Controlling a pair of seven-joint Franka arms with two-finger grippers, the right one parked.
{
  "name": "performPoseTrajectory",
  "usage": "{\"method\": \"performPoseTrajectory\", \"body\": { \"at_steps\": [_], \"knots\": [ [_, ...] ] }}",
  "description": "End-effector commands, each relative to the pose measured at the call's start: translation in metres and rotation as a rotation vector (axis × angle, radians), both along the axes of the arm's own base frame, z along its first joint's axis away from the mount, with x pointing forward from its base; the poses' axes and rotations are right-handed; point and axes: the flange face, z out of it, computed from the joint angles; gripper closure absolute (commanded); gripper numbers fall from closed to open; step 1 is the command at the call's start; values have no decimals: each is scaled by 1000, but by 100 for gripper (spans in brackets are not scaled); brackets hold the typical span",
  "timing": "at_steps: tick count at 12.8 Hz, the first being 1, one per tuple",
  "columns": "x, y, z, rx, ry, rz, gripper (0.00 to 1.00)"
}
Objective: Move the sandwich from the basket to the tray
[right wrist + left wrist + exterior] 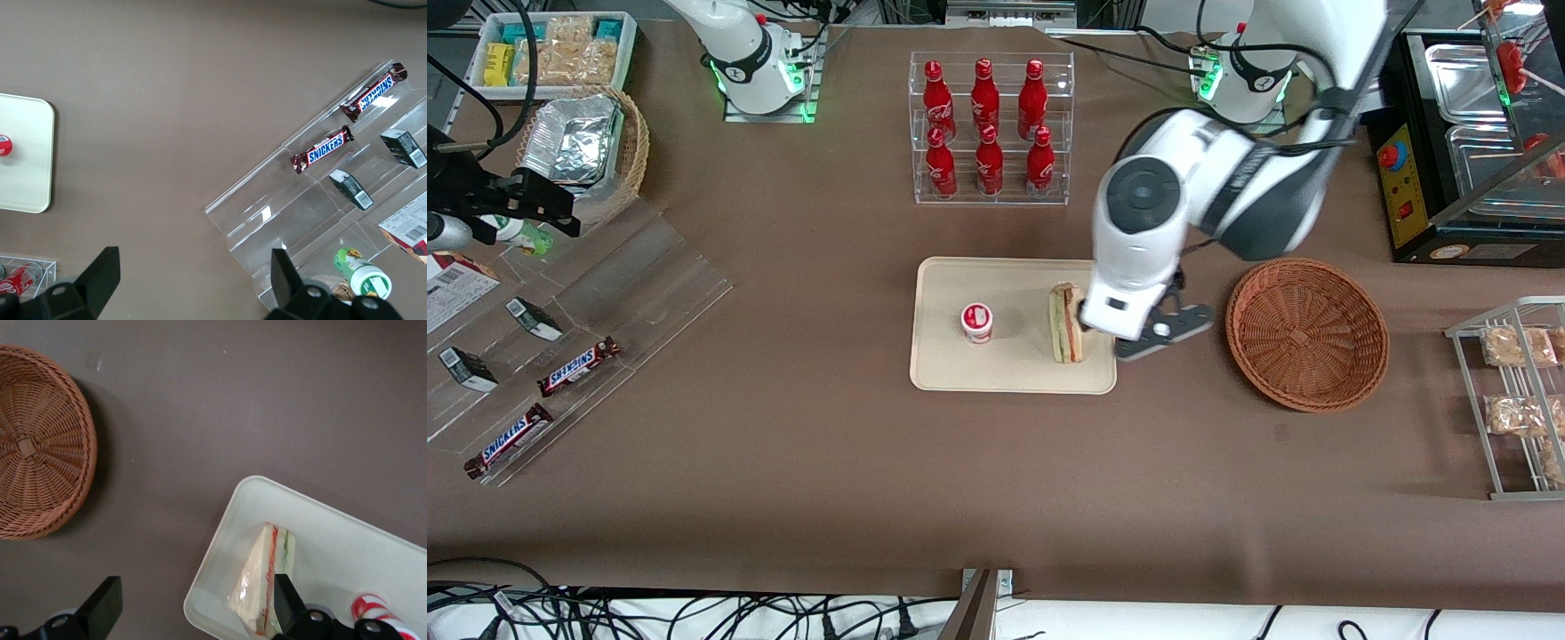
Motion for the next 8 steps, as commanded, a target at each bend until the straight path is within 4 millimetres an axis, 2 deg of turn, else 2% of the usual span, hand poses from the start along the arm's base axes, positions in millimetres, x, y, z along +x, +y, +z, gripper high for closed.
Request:
{"method": "performPoseTrajectory", "body": {
  "at_steps": [1, 4, 6, 8],
  "knots": [
    [12, 70, 30, 14, 43, 116, 0],
    [30, 146, 41, 27, 70, 146, 0],
    [36, 173, 41, 19, 86, 90, 0],
    [44, 212, 43, -4, 103, 32, 0]
  ]
}}
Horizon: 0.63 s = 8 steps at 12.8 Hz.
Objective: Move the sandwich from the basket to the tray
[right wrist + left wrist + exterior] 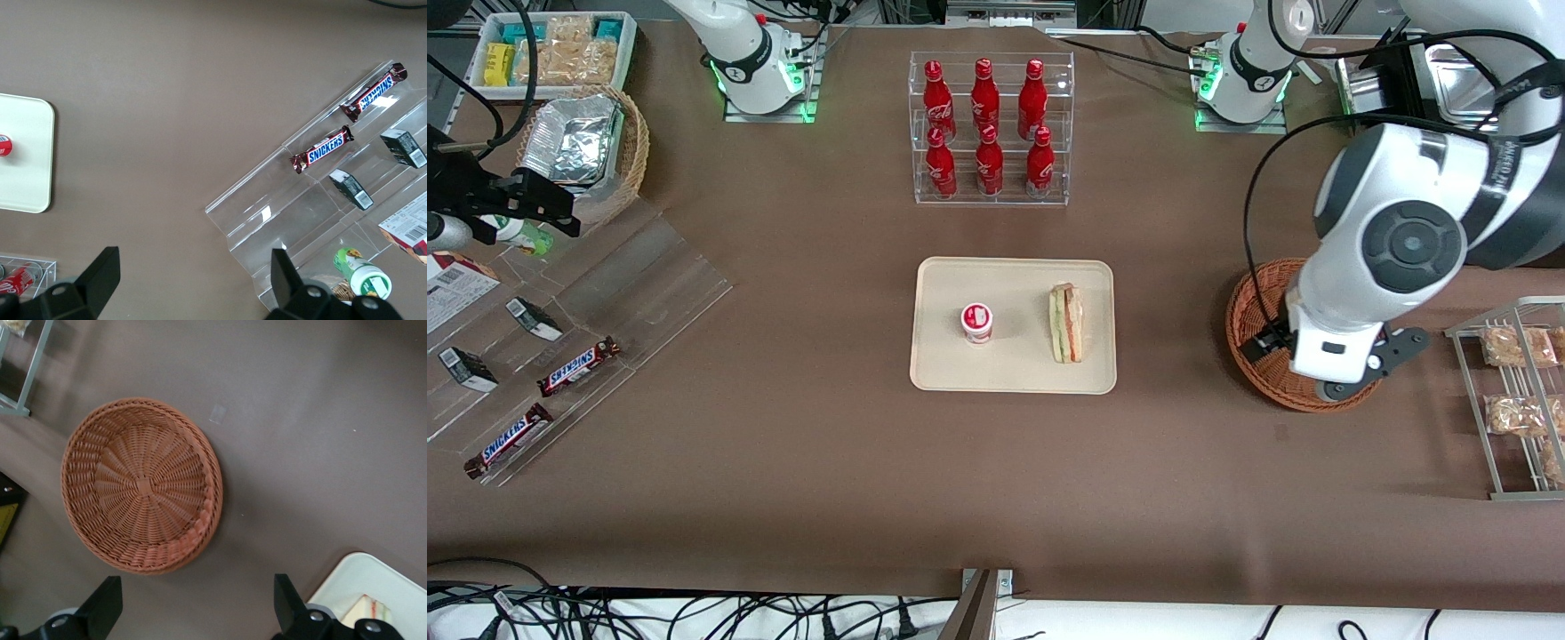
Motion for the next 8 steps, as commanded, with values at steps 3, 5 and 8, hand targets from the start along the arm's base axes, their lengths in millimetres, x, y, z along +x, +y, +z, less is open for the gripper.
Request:
{"method": "performPoseTrajectory", "body": {
  "at_steps": [3, 5, 8],
  "knots": [
    [1, 60, 21, -108, 47, -261, 0],
    [0, 74, 27, -141, 66, -435, 0],
    [-4, 104, 46, -255, 43, -559, 0]
  ]
}}
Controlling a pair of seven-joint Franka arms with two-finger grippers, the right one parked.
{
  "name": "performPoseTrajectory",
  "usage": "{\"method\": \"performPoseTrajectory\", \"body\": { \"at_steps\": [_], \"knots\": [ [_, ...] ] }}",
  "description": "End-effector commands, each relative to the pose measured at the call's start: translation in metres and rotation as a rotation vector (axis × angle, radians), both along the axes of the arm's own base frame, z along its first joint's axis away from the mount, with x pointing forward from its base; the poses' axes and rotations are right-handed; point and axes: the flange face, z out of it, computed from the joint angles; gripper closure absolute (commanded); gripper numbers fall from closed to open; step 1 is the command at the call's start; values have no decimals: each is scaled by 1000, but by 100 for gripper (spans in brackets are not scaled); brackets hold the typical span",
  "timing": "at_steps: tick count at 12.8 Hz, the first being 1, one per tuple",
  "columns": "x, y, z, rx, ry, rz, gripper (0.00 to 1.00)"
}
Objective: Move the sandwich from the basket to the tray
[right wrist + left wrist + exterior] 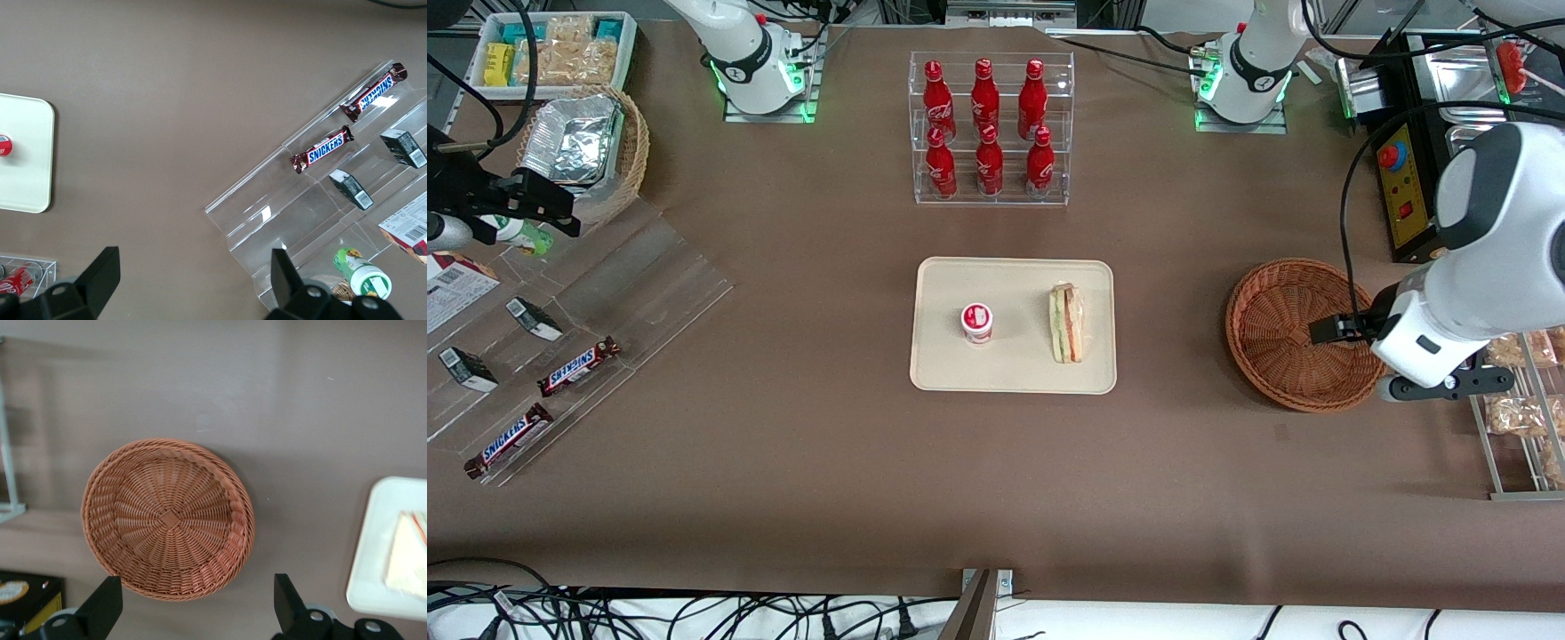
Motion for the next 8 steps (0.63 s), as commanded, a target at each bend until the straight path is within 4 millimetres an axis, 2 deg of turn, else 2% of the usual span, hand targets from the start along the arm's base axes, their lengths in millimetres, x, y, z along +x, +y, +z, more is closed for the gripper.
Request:
{"method": "performPoseTrajectory", "body": {
  "at_steps": [1, 3, 5, 8],
  "knots": [
    [-13, 24, 26, -86, 1, -131, 0],
    [-16, 26, 27, -100, 26, -148, 0],
    [-12, 21, 51, -82, -20, -158, 0],
    [-12, 23, 51, -74, -20, -149, 0]
  ]
}}
